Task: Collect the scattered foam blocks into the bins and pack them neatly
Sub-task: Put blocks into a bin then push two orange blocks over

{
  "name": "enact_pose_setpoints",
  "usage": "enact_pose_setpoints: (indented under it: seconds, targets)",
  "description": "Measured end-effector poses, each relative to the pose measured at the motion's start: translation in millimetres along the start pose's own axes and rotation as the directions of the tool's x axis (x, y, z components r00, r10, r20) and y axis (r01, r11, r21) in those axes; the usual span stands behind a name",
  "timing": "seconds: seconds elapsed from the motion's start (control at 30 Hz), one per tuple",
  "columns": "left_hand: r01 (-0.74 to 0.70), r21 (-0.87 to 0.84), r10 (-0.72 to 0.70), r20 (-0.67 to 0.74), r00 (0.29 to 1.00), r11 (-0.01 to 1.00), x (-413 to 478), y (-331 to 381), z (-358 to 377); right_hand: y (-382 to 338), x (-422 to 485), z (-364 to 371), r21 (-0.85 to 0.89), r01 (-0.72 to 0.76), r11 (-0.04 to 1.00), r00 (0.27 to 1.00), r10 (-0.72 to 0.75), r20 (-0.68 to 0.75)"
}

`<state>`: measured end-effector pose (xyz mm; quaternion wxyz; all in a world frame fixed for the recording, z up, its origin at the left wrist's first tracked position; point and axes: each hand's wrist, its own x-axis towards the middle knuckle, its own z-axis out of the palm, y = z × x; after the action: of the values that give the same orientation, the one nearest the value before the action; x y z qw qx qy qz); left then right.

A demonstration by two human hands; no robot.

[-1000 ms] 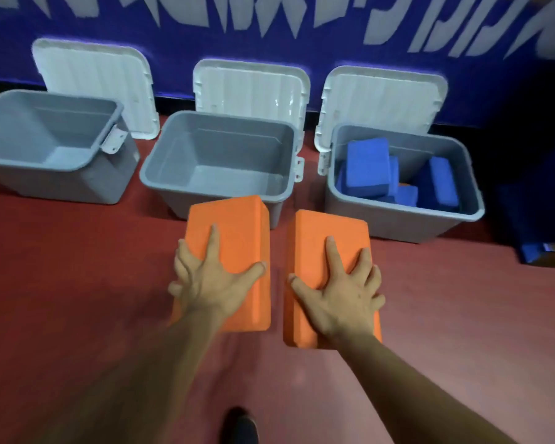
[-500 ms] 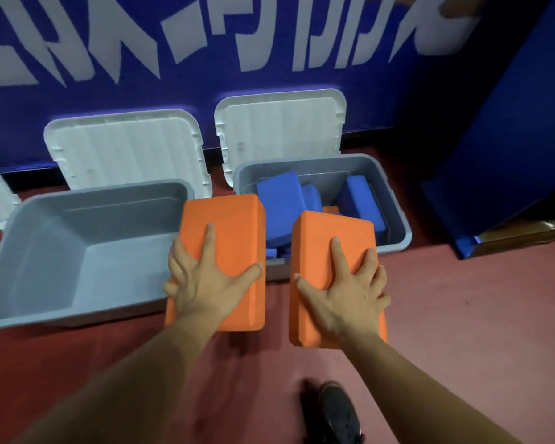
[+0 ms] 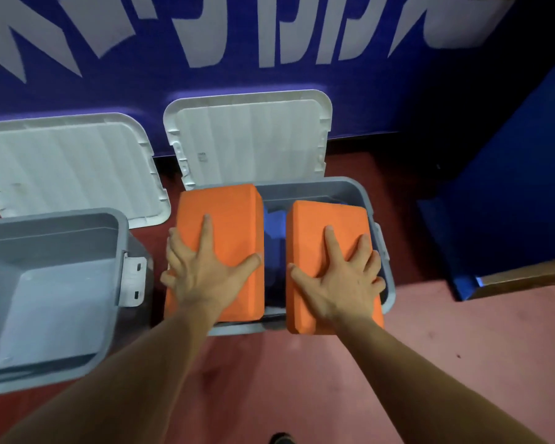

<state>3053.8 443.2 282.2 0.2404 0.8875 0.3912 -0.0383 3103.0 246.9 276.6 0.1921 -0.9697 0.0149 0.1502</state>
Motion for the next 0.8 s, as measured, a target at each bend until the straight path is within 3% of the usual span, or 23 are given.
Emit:
enact_pose_setpoints:
  seconds: [0.23, 0.33, 0.8]
  targets:
    - [-0.027, -0.100, 0.029, 0.016, 0.999, 0.995, 41, 44, 17, -5, 59, -13, 0.059, 0.024, 0.998, 0.999, -0.022, -0.033]
    - [-0.059, -0.056, 0.059, 0.000, 0.998, 0.997, 47, 47, 27, -6, 71, -12, 0.061, 0.043, 0.997, 0.999, -0.042, -0.010]
    - [0.024, -0.087, -0.031, -0.074, 0.997, 0.996, 20, -27, 3, -36, 29, 17, -0.035, 0.178, 0.983, 0.982, -0.176, 0.067]
